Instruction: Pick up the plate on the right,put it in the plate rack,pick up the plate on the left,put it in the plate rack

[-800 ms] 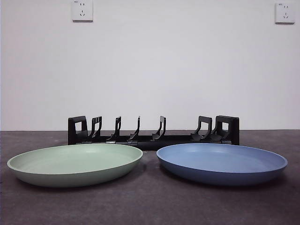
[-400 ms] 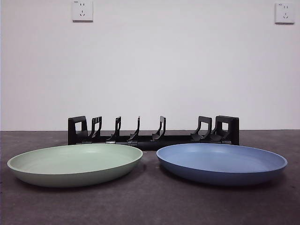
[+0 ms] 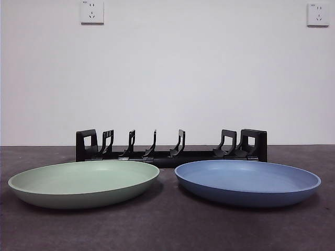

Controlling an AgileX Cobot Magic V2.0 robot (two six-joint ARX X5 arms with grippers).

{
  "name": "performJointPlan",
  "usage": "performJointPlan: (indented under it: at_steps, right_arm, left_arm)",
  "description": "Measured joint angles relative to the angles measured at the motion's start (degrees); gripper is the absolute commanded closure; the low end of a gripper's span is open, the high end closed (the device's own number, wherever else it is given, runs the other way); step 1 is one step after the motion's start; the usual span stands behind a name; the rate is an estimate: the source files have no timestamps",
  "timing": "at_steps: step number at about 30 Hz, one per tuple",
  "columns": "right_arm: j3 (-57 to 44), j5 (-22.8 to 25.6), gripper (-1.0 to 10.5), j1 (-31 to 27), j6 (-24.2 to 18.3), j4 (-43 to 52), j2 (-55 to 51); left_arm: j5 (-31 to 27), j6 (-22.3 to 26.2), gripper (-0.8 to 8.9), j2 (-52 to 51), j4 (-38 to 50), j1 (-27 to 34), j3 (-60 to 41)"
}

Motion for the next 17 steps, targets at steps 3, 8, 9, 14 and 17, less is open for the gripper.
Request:
performJointPlan:
  at_steps: [3,8,9,14,17]
  right_arm:
    - [7.43,0.00,9.6,0.00,-4.24,-8.04,4.68]
    - [16.61,-0.11,9.6,0.00,-7.50,-18.62,11.39]
    - [17.70,-0.52,9.6,0.00,-7.72,-20.02,12.31]
    - [20.37,-1.49,9.6,0.07,-8.37,-23.91,15.45]
    - [20.37,-1.49,9.6,0.98,-8.55,-24.17,15.63]
  left_arm:
    - [1.03,2.93,8.20,3.30,-5.81,-0.22,5.53]
    - [1.42,7.19,8.20,8.02,-13.79,-1.79,13.62]
    - [1.44,7.87,8.20,8.72,-14.99,-2.19,14.78]
    - [1.44,10.49,8.20,12.41,-19.91,-4.61,19.28]
    - [1.44,10.91,8.17,14.60,-21.18,-5.53,20.26]
